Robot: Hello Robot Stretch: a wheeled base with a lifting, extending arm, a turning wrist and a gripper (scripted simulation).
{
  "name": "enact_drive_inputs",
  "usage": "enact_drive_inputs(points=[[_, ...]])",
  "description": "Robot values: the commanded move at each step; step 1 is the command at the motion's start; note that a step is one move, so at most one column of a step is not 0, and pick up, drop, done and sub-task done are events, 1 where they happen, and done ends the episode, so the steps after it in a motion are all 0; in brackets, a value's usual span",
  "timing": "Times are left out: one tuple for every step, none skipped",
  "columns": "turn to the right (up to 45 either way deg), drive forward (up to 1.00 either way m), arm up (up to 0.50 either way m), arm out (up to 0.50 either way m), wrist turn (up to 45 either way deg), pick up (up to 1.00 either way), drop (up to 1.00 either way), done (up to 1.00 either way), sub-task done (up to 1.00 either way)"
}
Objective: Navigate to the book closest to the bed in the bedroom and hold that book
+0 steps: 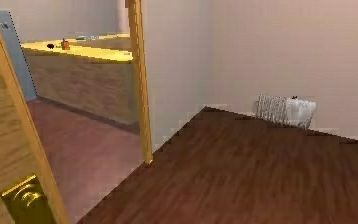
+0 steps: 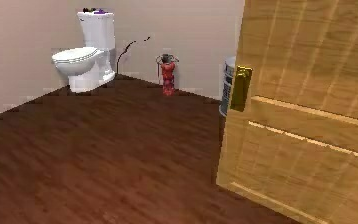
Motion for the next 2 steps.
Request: enact_drive_inputs(points=[[45.0,0.00,0.00,0.00,0.0,0.00,0.00,0.00,0.00],[45.0,0.00,0.00,0.00,0.0,0.00,0.00,0.00,0.00]])
